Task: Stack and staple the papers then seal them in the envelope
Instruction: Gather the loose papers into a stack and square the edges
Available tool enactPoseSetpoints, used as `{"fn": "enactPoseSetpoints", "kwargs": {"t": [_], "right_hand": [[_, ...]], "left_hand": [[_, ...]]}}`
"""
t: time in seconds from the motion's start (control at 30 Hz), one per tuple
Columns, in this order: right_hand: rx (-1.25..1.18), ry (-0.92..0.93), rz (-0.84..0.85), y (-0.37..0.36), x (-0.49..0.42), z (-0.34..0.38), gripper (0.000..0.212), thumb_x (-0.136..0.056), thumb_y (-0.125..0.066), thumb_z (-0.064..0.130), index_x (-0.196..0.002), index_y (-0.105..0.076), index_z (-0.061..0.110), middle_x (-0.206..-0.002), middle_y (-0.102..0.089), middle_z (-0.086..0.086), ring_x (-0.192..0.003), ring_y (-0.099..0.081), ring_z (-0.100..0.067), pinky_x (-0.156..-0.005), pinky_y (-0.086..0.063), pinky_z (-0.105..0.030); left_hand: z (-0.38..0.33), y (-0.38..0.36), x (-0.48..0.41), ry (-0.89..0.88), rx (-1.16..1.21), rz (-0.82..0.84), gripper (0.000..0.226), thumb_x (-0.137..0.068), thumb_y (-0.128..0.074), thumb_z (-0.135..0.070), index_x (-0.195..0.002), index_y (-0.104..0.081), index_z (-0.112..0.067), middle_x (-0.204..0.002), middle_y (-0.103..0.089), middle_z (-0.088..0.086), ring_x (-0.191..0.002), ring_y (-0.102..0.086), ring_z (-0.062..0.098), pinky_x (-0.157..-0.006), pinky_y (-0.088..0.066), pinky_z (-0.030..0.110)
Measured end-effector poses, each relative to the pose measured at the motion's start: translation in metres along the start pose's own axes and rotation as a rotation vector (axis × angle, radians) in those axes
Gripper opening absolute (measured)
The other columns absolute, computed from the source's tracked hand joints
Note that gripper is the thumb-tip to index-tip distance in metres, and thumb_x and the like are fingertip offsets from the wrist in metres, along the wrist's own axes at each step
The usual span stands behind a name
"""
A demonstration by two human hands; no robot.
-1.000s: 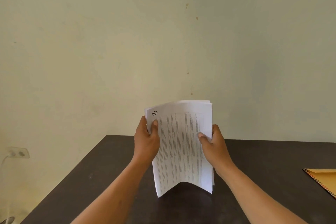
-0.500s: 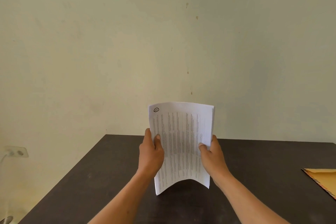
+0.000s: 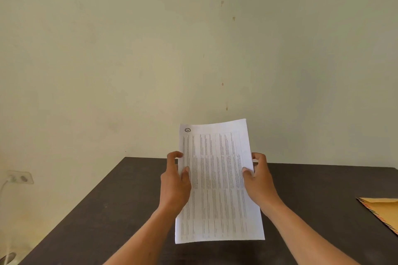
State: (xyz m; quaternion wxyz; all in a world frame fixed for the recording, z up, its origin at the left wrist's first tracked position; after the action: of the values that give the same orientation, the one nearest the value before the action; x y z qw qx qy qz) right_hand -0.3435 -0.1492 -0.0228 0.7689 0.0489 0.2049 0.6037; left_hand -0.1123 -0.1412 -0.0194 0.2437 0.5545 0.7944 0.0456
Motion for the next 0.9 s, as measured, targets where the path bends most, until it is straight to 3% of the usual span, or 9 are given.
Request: {"fn": "enactPoseSetpoints", "kwargs": {"t": [0.1,0.23,0.33,0.43,0.5,0.57,0.63,0.73,0.9], "right_hand": [[-0.008,0.006,0.003,0.001,0.003,-0.002,0.04,-0.103,-0.048,0.005,-0.128,-0.029,0.031,-0.098,-0.062,0.02,-0.096,-0.069,-0.044,-0.078,-0.061,-0.048],[0.015,0.009,0.0,0.005,0.006,-0.005,0.046,-0.101,-0.05,0.0,-0.127,-0.03,0.032,-0.097,-0.061,0.02,-0.091,-0.071,-0.039,-0.074,-0.062,-0.046],[0.118,-0.013,0.03,0.008,0.001,-0.015,0.044,-0.099,-0.053,-0.002,-0.123,-0.036,0.031,-0.099,-0.064,0.008,-0.085,-0.071,-0.033,-0.071,-0.062,-0.045],[0.174,-0.055,0.057,0.012,0.001,-0.026,0.051,-0.097,-0.053,-0.002,-0.125,-0.03,0.033,-0.093,-0.062,0.002,-0.076,-0.068,-0.023,-0.062,-0.058,-0.032],[0.233,-0.077,0.099,0.013,0.003,-0.036,0.053,-0.097,-0.053,-0.001,-0.124,-0.028,0.038,-0.094,-0.064,0.002,-0.08,-0.071,-0.027,-0.061,-0.06,-0.035],[0.344,-0.084,0.151,0.01,0.007,-0.049,0.048,-0.096,-0.055,0.003,-0.121,-0.034,0.038,-0.1,-0.064,0.001,-0.084,-0.072,-0.03,-0.067,-0.062,-0.04],[0.468,-0.083,0.18,0.007,0.014,-0.063,0.034,-0.097,-0.058,0.007,-0.117,-0.047,0.032,-0.107,-0.059,0.008,-0.085,-0.07,-0.022,-0.072,-0.061,-0.032],[0.583,-0.139,0.21,0.004,0.026,-0.089,0.016,-0.097,-0.061,0.011,-0.103,-0.062,0.026,-0.109,-0.058,0.008,-0.096,-0.062,-0.011,-0.081,-0.053,-0.021],[0.691,-0.088,0.189,-0.003,0.04,-0.104,0.01,-0.097,-0.064,0.021,-0.106,-0.066,0.027,-0.116,-0.059,0.008,-0.093,-0.061,-0.01,-0.075,-0.047,-0.013]], "left_hand": [[0.005,-0.003,0.002,0.003,-0.049,0.013,0.013,-0.104,-0.047,-0.019,-0.114,-0.048,-0.028,-0.096,-0.064,-0.008,-0.067,-0.066,0.011,-0.048,-0.052,0.016],[0.013,-0.007,0.004,0.04,-0.058,0.046,0.012,-0.104,-0.048,-0.02,-0.114,-0.052,-0.026,-0.105,-0.061,-0.007,-0.073,-0.066,0.007,-0.047,-0.048,0.012],[0.02,-0.012,0.002,0.076,-0.114,0.104,0.015,-0.104,-0.049,-0.021,-0.117,-0.053,-0.026,-0.113,-0.058,-0.006,-0.075,-0.064,0.004,-0.046,-0.044,0.009],[0.028,-0.02,0.003,0.118,-0.191,0.174,0.019,-0.103,-0.051,-0.022,-0.121,-0.055,-0.023,-0.117,-0.056,-0.005,-0.071,-0.06,0.0,-0.046,-0.045,0.011],[0.035,-0.026,0.006,0.133,-0.237,0.213,0.02,-0.102,-0.053,-0.022,-0.122,-0.055,-0.022,-0.121,-0.058,-0.002,-0.07,-0.06,0.001,-0.048,-0.046,0.011],[0.042,-0.032,0.012,0.13,-0.29,0.254,0.022,-0.102,-0.053,-0.022,-0.123,-0.056,-0.02,-0.121,-0.06,-0.002,-0.07,-0.06,0.001,-0.052,-0.048,0.012],[0.048,-0.035,0.02,0.116,-0.359,0.281,0.023,-0.102,-0.053,-0.021,-0.124,-0.058,-0.019,-0.12,-0.061,-0.003,-0.071,-0.061,0.002,-0.058,-0.049,0.013],[0.063,-0.038,0.031,0.077,-0.497,0.308,0.029,-0.101,-0.054,-0.019,-0.13,-0.062,-0.016,-0.13,-0.057,0.001,-0.093,-0.064,0.013,-0.071,-0.048,0.018],[0.085,-0.041,0.039,0.03,-0.615,0.326,0.031,-0.101,-0.053,-0.026,-0.13,-0.063,-0.02,-0.122,-0.054,-0.002,-0.09,-0.058,0.012,-0.078,-0.051,0.022]]}}
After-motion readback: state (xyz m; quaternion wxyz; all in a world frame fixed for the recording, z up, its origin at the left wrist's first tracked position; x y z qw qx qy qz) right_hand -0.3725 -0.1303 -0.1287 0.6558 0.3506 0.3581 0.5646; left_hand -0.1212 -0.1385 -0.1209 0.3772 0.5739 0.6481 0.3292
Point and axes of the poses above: each hand's wrist, its own x-axis away from the middle knuckle, its own y-axis out of the back of the hand, z = x × y, the point moved 4 cm from there along -x, towards the middle knuckle
